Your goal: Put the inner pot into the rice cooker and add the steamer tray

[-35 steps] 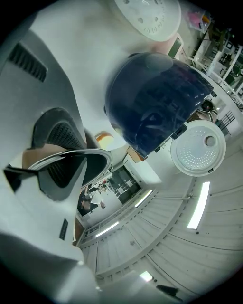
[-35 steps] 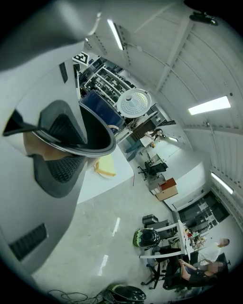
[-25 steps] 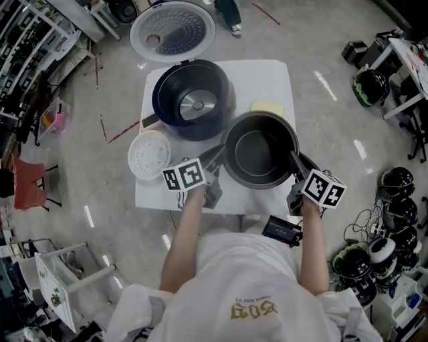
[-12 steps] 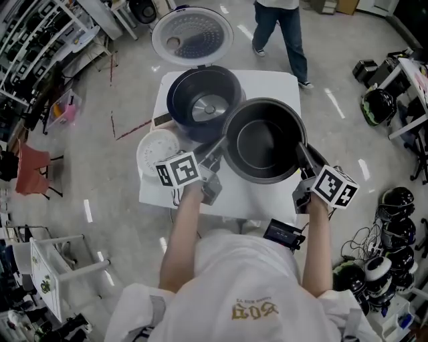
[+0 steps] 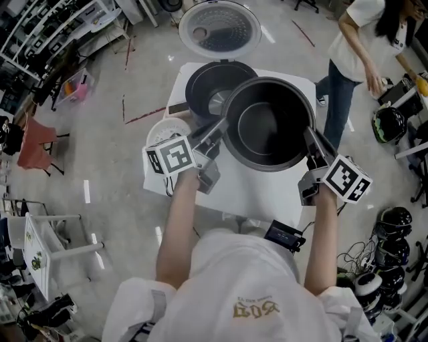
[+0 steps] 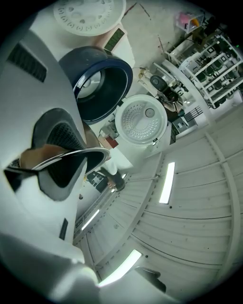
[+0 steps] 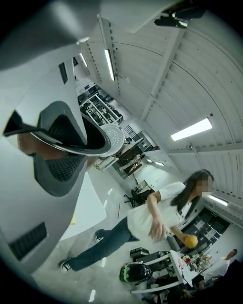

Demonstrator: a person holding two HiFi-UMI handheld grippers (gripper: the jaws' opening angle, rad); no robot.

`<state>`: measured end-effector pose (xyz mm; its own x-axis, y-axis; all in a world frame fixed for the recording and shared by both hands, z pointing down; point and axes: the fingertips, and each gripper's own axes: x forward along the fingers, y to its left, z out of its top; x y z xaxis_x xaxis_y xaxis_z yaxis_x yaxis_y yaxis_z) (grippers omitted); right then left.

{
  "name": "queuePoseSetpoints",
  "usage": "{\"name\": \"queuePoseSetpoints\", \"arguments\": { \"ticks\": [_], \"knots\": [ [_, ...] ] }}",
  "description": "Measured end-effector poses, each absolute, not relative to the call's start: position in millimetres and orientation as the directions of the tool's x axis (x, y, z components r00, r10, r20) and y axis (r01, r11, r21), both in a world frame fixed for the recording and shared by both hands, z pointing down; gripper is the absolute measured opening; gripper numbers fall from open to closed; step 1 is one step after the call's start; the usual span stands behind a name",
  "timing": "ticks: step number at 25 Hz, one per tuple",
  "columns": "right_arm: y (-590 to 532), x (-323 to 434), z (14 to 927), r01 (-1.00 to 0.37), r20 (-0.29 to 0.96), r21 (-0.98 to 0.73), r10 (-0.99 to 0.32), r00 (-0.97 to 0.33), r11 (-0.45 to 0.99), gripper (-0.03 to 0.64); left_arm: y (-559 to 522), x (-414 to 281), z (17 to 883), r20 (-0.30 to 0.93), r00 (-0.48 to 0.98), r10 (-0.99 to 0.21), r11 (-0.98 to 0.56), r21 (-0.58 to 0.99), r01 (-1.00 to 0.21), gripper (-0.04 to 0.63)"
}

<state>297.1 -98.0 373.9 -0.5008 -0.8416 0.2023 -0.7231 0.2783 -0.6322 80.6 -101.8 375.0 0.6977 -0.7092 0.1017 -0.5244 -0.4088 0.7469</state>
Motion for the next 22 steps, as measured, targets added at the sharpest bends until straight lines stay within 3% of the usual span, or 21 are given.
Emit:
{"name": "queuePoseSetpoints", "arguments": {
  "ticks": [12, 22],
  "knots": [
    [-138, 241, 345, -0.693, 0.165, -0.642, -0.823, -0.544, 0.329, 0.077, -137, 26, 340, 0.044, 0.669, -0.742, -0.421, 0.746, -0.516, 0.061],
    [-196, 187, 344, -0.686, 0.17, -0.668, -0.838, -0.518, 0.288, 0.078, -199, -31, 331, -0.034, 0.687, -0.726, -0.446, 0.784, -0.432, 0.069]
  ]
}}
